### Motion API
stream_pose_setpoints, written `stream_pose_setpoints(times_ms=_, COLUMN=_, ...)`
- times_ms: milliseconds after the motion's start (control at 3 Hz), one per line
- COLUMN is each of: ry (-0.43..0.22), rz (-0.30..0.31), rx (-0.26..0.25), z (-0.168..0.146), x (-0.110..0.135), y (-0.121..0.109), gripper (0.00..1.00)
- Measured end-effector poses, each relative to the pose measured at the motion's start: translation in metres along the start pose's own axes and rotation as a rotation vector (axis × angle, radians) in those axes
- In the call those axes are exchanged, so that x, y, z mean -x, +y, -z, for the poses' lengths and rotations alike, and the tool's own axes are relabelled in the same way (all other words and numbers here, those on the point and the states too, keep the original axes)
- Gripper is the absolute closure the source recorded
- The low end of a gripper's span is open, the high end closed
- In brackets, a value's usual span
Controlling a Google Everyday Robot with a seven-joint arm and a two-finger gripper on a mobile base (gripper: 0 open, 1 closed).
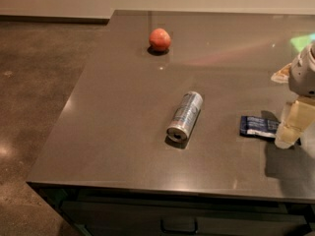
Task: Move rxbar blueberry near apple
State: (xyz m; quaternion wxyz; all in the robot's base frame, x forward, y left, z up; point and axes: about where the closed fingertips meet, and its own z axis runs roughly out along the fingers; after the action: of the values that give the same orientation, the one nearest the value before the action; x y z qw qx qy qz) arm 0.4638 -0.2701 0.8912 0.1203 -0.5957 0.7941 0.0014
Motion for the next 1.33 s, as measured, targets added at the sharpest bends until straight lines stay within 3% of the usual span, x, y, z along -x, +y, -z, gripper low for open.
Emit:
stream_pose_setpoints(times_ms=667, ry=-0.033, rz=-0.011, rx=0.012, z=-0.023, x=-0.011, y=0.004, gripper=0.0)
stream_pose_setpoints(times_ms=1333, ry=-0.022, rz=-0.018, rx=0.014, z=-0.043, x=-0.018, y=-0.002, gripper=0.0)
